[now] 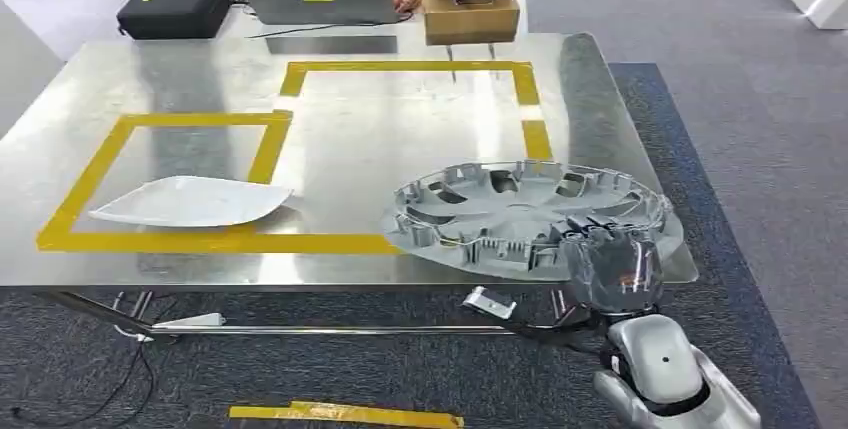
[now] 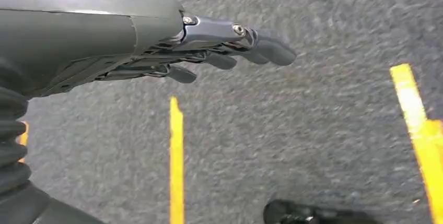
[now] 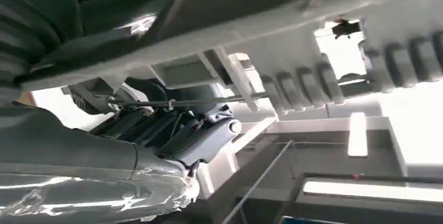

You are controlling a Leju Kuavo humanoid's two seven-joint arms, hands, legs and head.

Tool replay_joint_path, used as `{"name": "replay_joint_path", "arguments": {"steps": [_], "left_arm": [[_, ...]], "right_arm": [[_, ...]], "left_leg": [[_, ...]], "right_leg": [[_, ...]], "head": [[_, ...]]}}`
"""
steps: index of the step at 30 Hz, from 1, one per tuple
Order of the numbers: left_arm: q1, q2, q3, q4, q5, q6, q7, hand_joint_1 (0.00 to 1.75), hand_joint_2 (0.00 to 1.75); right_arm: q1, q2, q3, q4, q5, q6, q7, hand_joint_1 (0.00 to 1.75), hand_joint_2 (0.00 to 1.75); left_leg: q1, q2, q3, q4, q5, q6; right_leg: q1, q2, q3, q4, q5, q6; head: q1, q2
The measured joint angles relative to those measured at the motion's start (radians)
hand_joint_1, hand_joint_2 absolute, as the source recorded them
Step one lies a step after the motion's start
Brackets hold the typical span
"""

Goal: Take the parts from the cabinet and place them on the table.

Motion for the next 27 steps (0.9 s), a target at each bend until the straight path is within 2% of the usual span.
{"name": "replay_joint_path", "arguments": {"steps": [1,2,3,4,5,6,7,8,10,11,12,13,14,19,23,27], "left_arm": [[0.002,0.001,0.000,0.000,-0.001,0.000,0.000,0.00,1.75],[0.001,-0.002,0.000,0.000,-0.001,0.001,0.000,0.00,1.75],[-0.003,-0.001,0.000,0.000,-0.001,0.002,0.000,0.00,1.75],[-0.006,0.001,0.000,0.000,-0.001,0.002,0.000,0.00,1.75],[-0.007,0.001,0.000,0.000,0.000,0.001,0.000,0.00,1.75],[-0.006,0.000,0.000,0.000,0.000,-0.001,0.000,0.00,1.75],[-0.004,0.000,0.000,0.000,0.001,-0.001,0.000,0.00,1.75],[-0.002,0.001,0.000,0.000,0.005,-0.001,0.000,0.00,1.75],[-0.003,0.003,0.000,0.000,0.010,-0.001,0.001,0.00,1.75],[-0.003,0.005,0.000,0.000,0.010,-0.001,0.001,0.00,1.75],[-0.005,0.005,0.000,0.000,0.011,-0.001,0.001,0.00,1.75],[-0.005,0.004,0.000,0.000,0.011,-0.001,0.001,0.00,1.75],[-0.003,0.003,0.000,0.000,0.011,-0.001,0.002,0.00,1.75],[-0.002,0.003,0.000,0.000,0.011,-0.001,0.002,0.00,1.75],[-0.002,0.003,0.000,0.000,0.020,-0.004,0.002,0.00,1.75],[-0.002,0.005,0.000,0.000,0.038,-0.001,0.008,0.00,1.75]], "right_arm": [[-0.002,0.000,0.000,0.000,-0.007,0.003,-0.001,1.75,1.75],[-0.001,0.000,0.000,0.000,-0.018,0.010,-0.003,1.75,1.75],[-0.001,0.000,-0.001,0.000,-0.028,0.016,-0.003,1.75,1.75],[0.000,0.000,-0.002,0.001,-0.035,0.023,-0.001,1.75,1.75],[0.003,-0.001,-0.003,0.003,-0.039,0.026,0.001,1.75,1.75],[0.003,-0.001,-0.004,0.005,-0.039,0.031,0.004,1.75,1.75],[0.004,-0.001,-0.006,0.008,-0.040,0.040,0.012,1.75,1.75],[0.005,-0.001,-0.014,0.014,-0.047,0.059,0.027,1.75,1.75],[0.005,-0.001,-0.036,0.030,-0.074,0.076,0.039,1.75,1.75],[0.005,-0.001,-0.047,0.037,-0.081,0.078,0.042,1.75,1.75],[0.003,-0.001,-0.055,0.042,-0.085,0.079,0.042,1.75,1.75],[0.003,-0.002,-0.062,0.048,-0.087,0.082,0.045,1.75,1.75],[0.004,-0.003,-0.069,0.054,-0.088,0.083,0.046,1.75,1.75],[0.003,-0.003,-0.078,0.072,-0.089,0.084,0.047,1.75,1.75],[0.003,-0.003,-0.095,0.086,-0.103,0.100,0.068,1.75,1.75],[-0.010,-0.003,-0.164,0.160,-0.185,0.143,0.090,1.75,1.75]], "left_leg": [[-0.002,0.025,-0.001,0.007,-0.009,-0.004],[-0.007,0.084,-0.012,0.033,-0.028,-0.010],[-0.005,0.116,-0.042,0.092,-0.061,-0.016],[-0.001,0.133,-0.084,0.176,-0.098,-0.020],[0.003,0.140,-0.126,0.257,-0.126,-0.024],[0.006,0.142,-0.152,0.305,-0.135,-0.027],[0.009,0.142,-0.155,0.306,-0.121,-0.029],[0.012,0.143,-0.132,0.256,-0.078,-0.029],[0.012,0.144,-0.043,0.085,0.008,-0.023],[0.011,0.149,-0.008,0.017,0.013,-0.018],[0.006,0.146,0.001,0.000,0.002,-0.014],[0.009,0.146,-0.001,-0.002,0.009,-0.021],[0.007,0.146,-0.001,-0.001,0.005,-0.024],[0.003,0.145,-0.001,-0.001,0.002,-0.010],[0.001,0.145,-0.001,-0.001,0.001,-0.006],[-0.001,0.145,-0.001,0.000,0.002,-0.003]], "right_leg": [[-0.007,-0.013,0.008,-0.009,0.004,-0.006],[-0.006,-0.020,0.013,-0.011,0.002,-0.013],[-0.004,-0.030,0.015,-0.012,0.000,-0.019],[-0.003,-0.039,0.016,-0.011,-0.001,-0.021],[-0.002,-0.049,0.016,-0.011,-0.003,-0.023],[-0.002,-0.054,0.016,-0.011,-0.003,-0.024],[-0.003,-0.058,0.017,-0.011,-0.005,-0.023],[-0.003,-0.062,0.019,-0.011,-0.007,-0.021],[-0.003,-0.067,0.027,-0.011,-0.011,-0.015],[-0.002,-0.070,0.030,-0.011,-0.014,-0.011],[0.005,-0.069,0.025,-0.007,-0.018,-0.004],[0.009,-0.071,0.023,-0.003,-0.022,-0.008],[0.006,-0.070,0.025,-0.005,-0.021,-0.016],[0.003,-0.072,0.033,-0.022,-0.015,-0.003],[0.000,-0.072,0.035,-0.026,-0.013,0.005],[-0.001,-0.073,0.036,-0.027,-0.012,0.009]], "head": [[0.000,0.000],[-0.011,0.000],[-0.013,0.000],[-0.012,0.000],[-0.012,0.000],[-0.013,0.000],[-0.013,0.000],[-0.013,0.000],[-0.013,0.000],[-0.012,0.000],[-0.012,0.000],[-0.010,0.000],[-0.011,0.000],[-0.010,0.000],[-0.011,0.000],[-0.011,0.000]]}}
